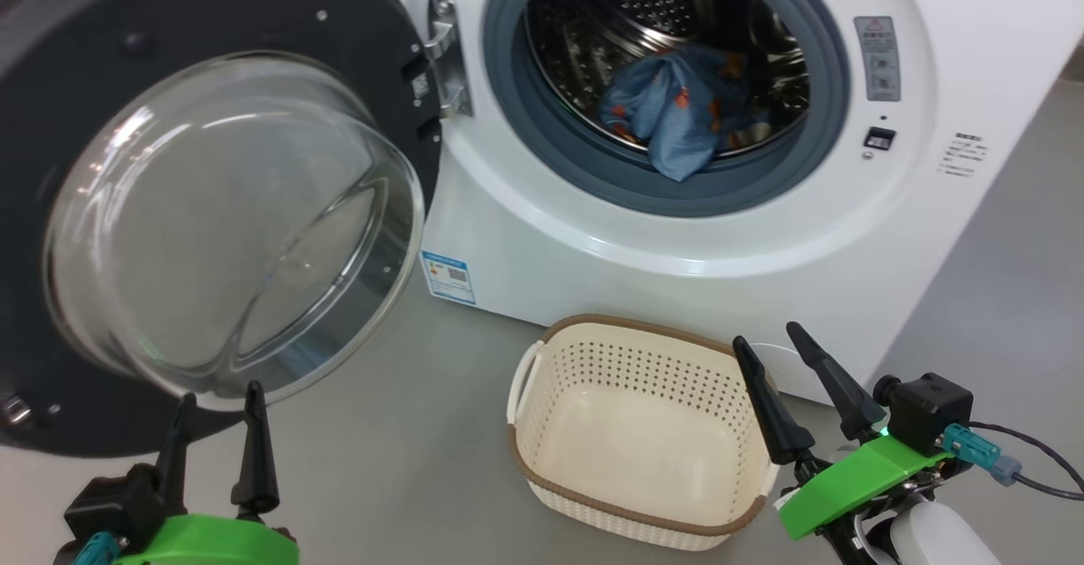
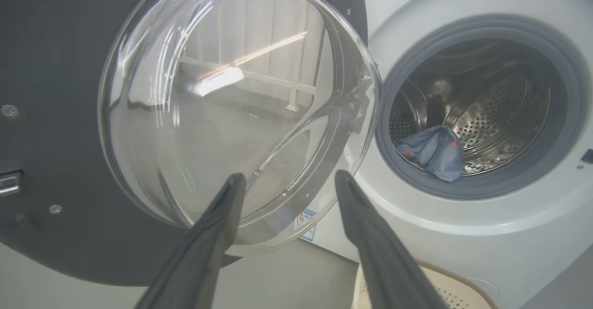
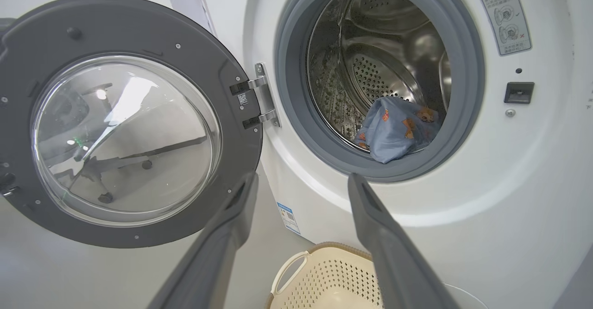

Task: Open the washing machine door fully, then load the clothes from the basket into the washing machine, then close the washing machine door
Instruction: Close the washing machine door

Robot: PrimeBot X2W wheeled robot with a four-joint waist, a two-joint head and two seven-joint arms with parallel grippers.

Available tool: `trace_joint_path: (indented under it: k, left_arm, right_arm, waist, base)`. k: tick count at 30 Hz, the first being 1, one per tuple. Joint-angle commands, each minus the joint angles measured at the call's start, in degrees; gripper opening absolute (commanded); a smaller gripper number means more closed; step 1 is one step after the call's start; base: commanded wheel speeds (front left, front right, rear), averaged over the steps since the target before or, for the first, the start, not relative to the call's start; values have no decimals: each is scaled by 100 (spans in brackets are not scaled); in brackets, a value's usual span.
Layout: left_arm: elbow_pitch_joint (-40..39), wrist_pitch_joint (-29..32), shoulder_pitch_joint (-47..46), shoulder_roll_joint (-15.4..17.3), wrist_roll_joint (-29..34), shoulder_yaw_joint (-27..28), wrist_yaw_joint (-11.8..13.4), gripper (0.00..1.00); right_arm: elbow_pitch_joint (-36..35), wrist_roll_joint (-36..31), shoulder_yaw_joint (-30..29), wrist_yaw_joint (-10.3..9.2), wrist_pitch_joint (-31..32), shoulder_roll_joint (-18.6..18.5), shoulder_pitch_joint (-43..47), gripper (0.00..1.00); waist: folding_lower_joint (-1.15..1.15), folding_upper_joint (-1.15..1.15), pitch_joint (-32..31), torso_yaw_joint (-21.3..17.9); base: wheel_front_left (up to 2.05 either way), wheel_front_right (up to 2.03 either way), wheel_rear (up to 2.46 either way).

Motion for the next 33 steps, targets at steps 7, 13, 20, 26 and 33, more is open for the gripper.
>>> trace_joint_path:
  k: [7,13,20,26,33]
  left_arm:
    - [-118,-31,-92,83,39,185,81,100]
    - [-119,-31,-104,81,22,215,109,100]
    - [-120,-31,-124,77,8,226,117,100]
    - [-175,-31,-116,71,10,221,111,100]
    - [-355,-31,-140,115,-12,194,57,100]
  right_arm:
    - [-133,73,91,8,-44,14,9,100]
    - [-125,83,117,8,-44,34,17,100]
    - [-121,90,131,8,-44,25,-13,100]
    - [-112,105,163,8,-44,19,-12,100]
    - [-112,110,188,8,-44,12,-16,100]
  waist:
    - [0,0,19,332]
    - [0,0,39,452]
    - [0,0,54,504]
    - [0,0,27,496]
    - [0,0,46,448]
  base:
    - [0,0,0]
    - [0,0,0]
    - [0,0,0]
    - [0,0,0]
    - [0,0,0]
